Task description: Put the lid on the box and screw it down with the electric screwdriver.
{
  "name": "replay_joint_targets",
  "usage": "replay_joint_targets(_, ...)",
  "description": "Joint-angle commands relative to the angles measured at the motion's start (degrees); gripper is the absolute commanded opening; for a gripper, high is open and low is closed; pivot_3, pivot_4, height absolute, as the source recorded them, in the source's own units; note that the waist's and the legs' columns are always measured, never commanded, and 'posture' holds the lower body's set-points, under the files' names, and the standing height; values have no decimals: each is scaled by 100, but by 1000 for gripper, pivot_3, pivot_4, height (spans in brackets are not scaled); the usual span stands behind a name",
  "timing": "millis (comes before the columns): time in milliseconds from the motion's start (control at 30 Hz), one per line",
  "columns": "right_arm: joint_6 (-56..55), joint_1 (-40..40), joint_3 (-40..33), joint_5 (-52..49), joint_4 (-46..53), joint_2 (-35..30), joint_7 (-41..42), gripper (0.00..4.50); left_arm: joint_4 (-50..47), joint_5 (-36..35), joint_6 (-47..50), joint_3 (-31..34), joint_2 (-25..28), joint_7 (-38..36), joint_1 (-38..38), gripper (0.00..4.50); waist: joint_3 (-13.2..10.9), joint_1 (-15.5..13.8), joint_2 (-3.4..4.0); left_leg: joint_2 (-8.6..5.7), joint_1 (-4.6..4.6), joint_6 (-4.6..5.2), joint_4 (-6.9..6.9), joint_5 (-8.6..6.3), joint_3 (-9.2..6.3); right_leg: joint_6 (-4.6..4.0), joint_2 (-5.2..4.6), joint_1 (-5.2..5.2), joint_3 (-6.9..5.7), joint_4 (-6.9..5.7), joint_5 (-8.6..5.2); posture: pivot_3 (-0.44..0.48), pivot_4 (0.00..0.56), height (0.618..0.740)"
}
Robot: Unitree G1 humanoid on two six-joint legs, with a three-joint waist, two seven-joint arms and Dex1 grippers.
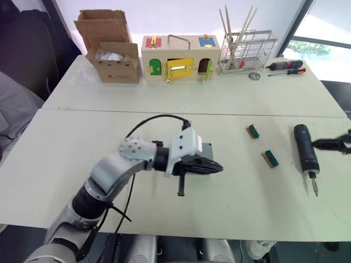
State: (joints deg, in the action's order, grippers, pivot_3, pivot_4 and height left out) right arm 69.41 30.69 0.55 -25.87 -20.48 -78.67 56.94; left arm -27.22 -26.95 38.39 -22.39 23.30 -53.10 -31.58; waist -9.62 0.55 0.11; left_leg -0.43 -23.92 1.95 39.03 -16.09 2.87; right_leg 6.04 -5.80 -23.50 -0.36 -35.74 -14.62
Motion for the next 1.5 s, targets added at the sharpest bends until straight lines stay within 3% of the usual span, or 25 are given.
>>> replay_joint_targets(33,172,582,822,406,-572,-75,694,4479,-278,28,-27,-90,-88,199,114,0,-2,3,12,0,-2,0,0,0,1,1,0,-2,1,1,0,0,150,731)
replay_joint_targets(300,-554,2566,2344,2023,-3119,1025,1251,4479,-538,142,147,-200,-176,687,376,0,-2,11,18,-3,-1,-1,8,0,11,2,17,-4,2,1,2,0,150,731)
replay_joint_targets(500,-1255,3081,2911,2999,-4318,1586,1717,4479,-727,137,318,-177,-123,928,498,0,-3,-72,20,-7,-8,-5,11,3,9,19,18,-6,-1,0,11,0,150,731)
replay_joint_targets(600,-1539,3121,3102,3431,-4709,1854,1912,3739,-831,162,415,-155,-84,1094,591,0,-2,-75,20,-7,-5,-5,14,3,10,17,18,-1,-1,0,10,0,150,731)
replay_joint_targets(700,-1736,3106,3146,3723,-4921,1997,2074,2709,-884,169,463,-164,-79,1203,637,0,-2,-91,19,-7,-1,-9,14,5,9,20,19,0,-1,-8,12,0,150,731)
replay_joint_targets(800,-1814,3073,3002,3863,-5063,2127,2019,1830,-881,152,492,-159,-103,1264,634,0,-1,-101,16,-6,3,-25,14,15,4,21,21,3,-3,-12,13,0,150,731)
replay_joint_targets(1067,-2138,2955,2613,4086,-5148,2203,1823,1827,-541,174,344,-124,-60,1071,447,0,8,-96,-15,-5,39,-19,13,9,4,4,20,42,-3,-6,3,0,150,731)
replay_joint_targets(1200,-2271,3232,2086,3906,-5071,2038,1487,1827,-362,177,256,-70,52,906,411,0,9,-68,-18,-6,39,-22,13,10,6,4,19,43,-1,-3,3,0,150,731)
replay_joint_targets(1400,-1261,4462,325,2836,-4165,1793,810,1827,241,100,35,321,335,516,202,0,-45,39,89,-17,28,-34,1,17,40,12,4,0,21,-20,7,0,150,731)
replay_joint_targets(1500,-103,4061,-959,2050,-2558,1826,425,1827,547,53,-39,508,429,312,58,0,-43,-16,91,3,-31,-49,-9,26,22,29,26,-66,10,-43,14,0,150,731)
